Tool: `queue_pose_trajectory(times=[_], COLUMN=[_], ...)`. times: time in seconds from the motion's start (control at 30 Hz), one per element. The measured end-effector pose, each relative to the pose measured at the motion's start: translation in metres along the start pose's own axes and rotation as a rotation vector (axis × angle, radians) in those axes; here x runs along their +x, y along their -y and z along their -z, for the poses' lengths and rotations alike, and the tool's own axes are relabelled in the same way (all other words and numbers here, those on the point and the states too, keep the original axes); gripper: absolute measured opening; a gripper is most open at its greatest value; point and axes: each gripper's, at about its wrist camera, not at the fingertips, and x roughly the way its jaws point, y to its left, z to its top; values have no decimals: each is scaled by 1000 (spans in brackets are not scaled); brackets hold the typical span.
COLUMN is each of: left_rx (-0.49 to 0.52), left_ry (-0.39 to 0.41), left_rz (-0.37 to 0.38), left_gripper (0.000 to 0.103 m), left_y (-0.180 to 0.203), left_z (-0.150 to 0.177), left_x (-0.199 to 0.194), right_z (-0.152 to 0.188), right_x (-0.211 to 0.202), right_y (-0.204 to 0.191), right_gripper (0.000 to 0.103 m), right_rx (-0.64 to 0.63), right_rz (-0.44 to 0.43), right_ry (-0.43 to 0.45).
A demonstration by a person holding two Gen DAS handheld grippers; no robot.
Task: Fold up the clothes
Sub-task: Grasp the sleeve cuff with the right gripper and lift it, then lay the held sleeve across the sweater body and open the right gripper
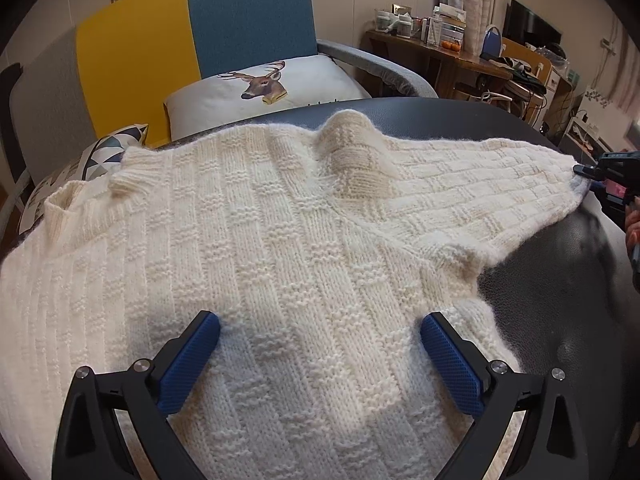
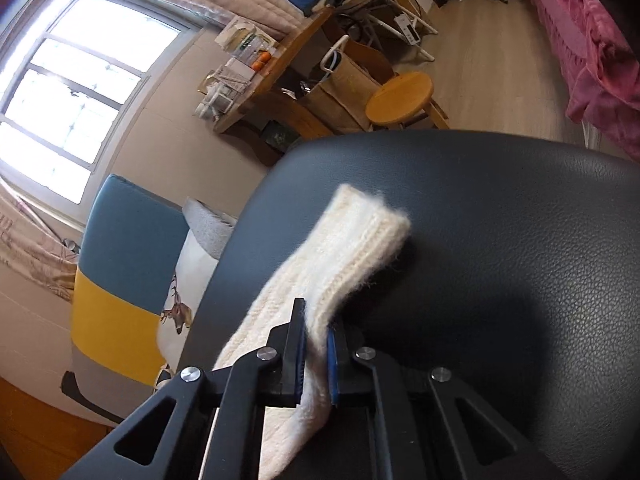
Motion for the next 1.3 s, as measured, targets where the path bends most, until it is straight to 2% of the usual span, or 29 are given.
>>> queue_pose_trajectory(times=[0.13, 0.37, 0.63, 0.83, 1.03, 1.17, 1.3], left_rx=[-15, -73, -277, -344, -394, -491, -567], left_ry=[19, 89, 115, 179, 168, 103, 53], left_rz=[-6, -118, -89, -44, -45, -37, -23], left_gripper=[101, 101, 101, 101, 101, 101, 101], left_y=[-8, -61, -126, -155, -182, -205, -216], left_z=[-4, -5, 23, 20, 13, 33, 55], left_x=[-16, -48, -79, -110, -116, -97, -80], right_z=[-1, 21, 99, 180, 275, 341, 386], right_x=[-18, -45, -53, -36, 6, 38, 64], right_y=[-35, -125, -238, -292, -301, -286, -269], right_gripper=[7, 7, 7, 7, 7, 7, 11], right_rx=[-59, -189, -374, -512, -666, -788, -873], right_rz=[-59, -179, -362, -427, -357, -304, -271], right_ry=[4, -31, -142, -255, -372, -462, -568])
